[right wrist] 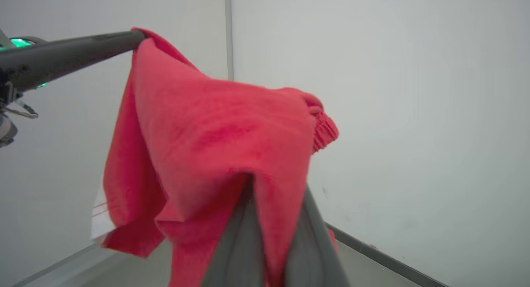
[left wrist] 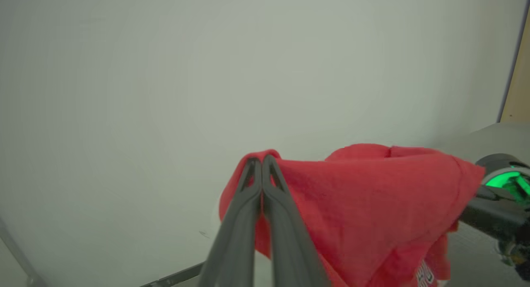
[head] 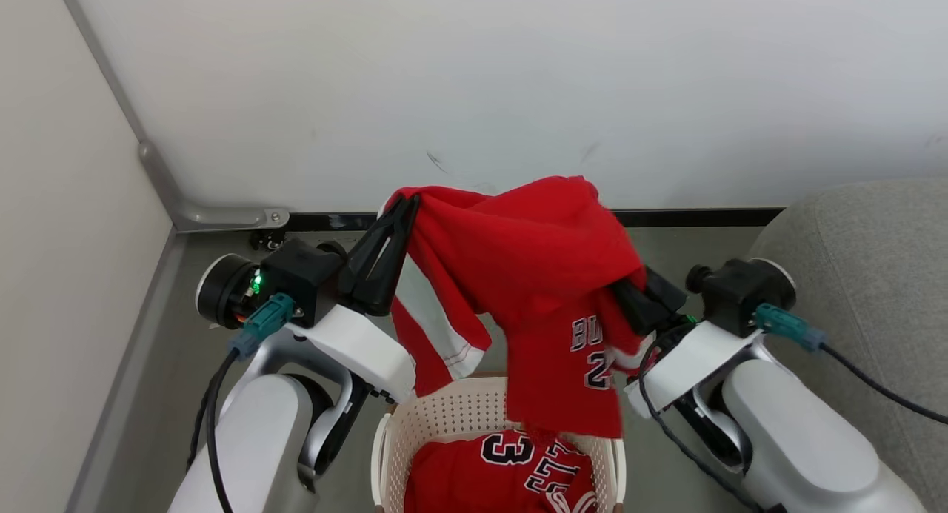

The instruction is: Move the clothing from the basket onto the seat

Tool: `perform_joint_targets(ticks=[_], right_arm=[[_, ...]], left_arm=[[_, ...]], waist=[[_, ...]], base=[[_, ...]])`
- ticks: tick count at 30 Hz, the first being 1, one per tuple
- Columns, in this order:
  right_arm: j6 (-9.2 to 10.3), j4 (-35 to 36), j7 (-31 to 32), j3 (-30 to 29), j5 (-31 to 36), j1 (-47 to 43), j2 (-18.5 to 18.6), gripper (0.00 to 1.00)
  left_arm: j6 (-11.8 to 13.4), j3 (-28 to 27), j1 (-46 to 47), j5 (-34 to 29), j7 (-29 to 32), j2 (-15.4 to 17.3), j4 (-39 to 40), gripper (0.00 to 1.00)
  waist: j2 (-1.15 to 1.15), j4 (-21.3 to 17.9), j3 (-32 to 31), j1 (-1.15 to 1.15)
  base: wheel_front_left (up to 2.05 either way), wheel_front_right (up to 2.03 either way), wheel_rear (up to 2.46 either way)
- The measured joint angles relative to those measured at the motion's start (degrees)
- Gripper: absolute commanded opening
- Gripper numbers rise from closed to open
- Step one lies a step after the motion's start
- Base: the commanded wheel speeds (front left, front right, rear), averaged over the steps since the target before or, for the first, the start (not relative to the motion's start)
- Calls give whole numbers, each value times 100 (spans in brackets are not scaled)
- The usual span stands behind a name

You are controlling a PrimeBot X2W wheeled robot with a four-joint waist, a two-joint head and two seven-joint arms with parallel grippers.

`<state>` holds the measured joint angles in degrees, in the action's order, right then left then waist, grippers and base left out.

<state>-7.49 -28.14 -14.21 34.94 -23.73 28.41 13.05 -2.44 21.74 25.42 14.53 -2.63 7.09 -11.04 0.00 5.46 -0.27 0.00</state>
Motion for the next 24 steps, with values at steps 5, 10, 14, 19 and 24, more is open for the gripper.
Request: perform_joint_targets(ticks=[5,10,14,19,24], right_arm=[[0,437,-7,-442,-45,-135,153,0],[0,775,-7,-705,-151,-253,213,0],[0,957,-7,-849,-240,-269,260,0],[0,1071,-7,-1070,-258,-388,416,0],[0,1089,-7,-1216,-258,-525,570,0]], left_arm=[[-9,2,-121,82,-205,-26,-112,0],[-59,-5,-214,176,-422,-38,-180,0],[-116,-4,-262,283,-559,-53,-242,45],[-212,21,-292,309,-680,-18,-334,100],[-270,60,-310,325,-768,79,-407,100]], waist=[[0,-148,18,0],[0,-308,42,0],[0,-437,65,0],[0,-589,92,0],[0,-730,121,0]], base=[[0,0,0],[0,0,0],[0,0,0],[0,0,0],[0,0,0]])
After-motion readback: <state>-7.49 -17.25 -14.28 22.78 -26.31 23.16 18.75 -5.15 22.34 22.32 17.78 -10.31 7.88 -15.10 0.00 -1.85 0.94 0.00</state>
